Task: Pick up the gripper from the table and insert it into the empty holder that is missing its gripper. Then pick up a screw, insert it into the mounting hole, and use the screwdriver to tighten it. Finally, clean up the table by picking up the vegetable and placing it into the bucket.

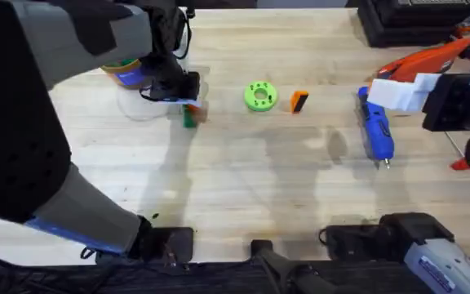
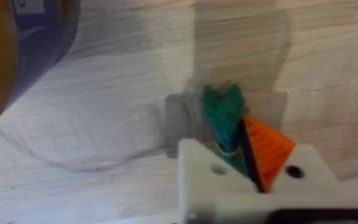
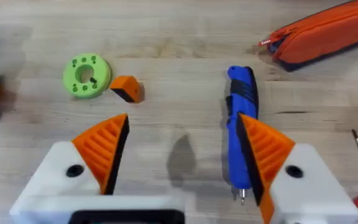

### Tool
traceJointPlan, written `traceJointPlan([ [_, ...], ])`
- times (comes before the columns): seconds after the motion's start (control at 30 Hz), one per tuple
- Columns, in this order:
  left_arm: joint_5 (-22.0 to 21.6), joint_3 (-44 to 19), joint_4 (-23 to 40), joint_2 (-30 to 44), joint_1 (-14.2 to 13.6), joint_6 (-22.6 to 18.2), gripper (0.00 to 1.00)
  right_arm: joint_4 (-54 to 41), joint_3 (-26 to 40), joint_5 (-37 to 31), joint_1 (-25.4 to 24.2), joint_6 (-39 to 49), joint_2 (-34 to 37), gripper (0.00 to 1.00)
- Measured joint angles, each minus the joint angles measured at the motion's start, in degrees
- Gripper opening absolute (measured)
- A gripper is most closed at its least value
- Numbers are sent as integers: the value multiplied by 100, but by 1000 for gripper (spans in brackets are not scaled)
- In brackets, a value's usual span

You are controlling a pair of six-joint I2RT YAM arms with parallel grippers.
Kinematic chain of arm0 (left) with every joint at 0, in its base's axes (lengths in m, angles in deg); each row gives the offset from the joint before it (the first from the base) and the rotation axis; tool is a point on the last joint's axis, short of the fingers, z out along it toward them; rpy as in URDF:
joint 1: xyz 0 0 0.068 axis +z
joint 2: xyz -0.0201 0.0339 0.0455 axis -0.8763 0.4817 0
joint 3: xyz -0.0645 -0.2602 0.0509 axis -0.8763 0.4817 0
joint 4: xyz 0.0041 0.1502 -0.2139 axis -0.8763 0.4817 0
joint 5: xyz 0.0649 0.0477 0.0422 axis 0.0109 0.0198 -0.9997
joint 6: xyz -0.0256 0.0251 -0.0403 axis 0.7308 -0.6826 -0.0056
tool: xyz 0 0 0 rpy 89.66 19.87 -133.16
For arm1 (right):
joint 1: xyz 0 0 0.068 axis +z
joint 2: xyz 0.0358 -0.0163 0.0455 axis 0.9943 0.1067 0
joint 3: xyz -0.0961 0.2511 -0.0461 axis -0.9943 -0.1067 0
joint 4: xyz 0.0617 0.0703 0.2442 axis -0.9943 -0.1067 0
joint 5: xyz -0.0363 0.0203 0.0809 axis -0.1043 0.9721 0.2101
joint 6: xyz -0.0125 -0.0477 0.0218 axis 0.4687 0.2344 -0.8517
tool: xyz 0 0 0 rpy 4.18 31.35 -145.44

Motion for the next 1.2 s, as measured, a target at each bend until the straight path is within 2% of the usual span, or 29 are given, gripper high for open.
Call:
traceJointPlan([
  [0.07, -2, 0, 9, 0, 0, -15, 12, 0, 0, -2, 0, 0, 0, 992],
  [0.33, -2, 0, 85, 0, 0, -10, 13, 0, 0, 0, 0, 0, -2, 991],
  [0.47, -2, -2, 157, -153, 0, 121, 13, 0, 0, 0, 0, 0, 0, 990],
  [0.57, -2, -118, 353, -590, 0, 201, 13, 0, 0, 0, 0, 0, 0, 990],
  [0.77, -2, -596, 806, -1946, 0, 248, 13, 0, 0, -2, 0, -2, 0, 990],
  [0.97, -1, -662, 1275, -3129, 0, 270, 12, 0, 0, -2, 0, -1, 0, 991],
  [1.2, -2, -662, 1494, -3809, 0, 274, 12, 0, 0, -1, 0, -2, -1, 991],
])
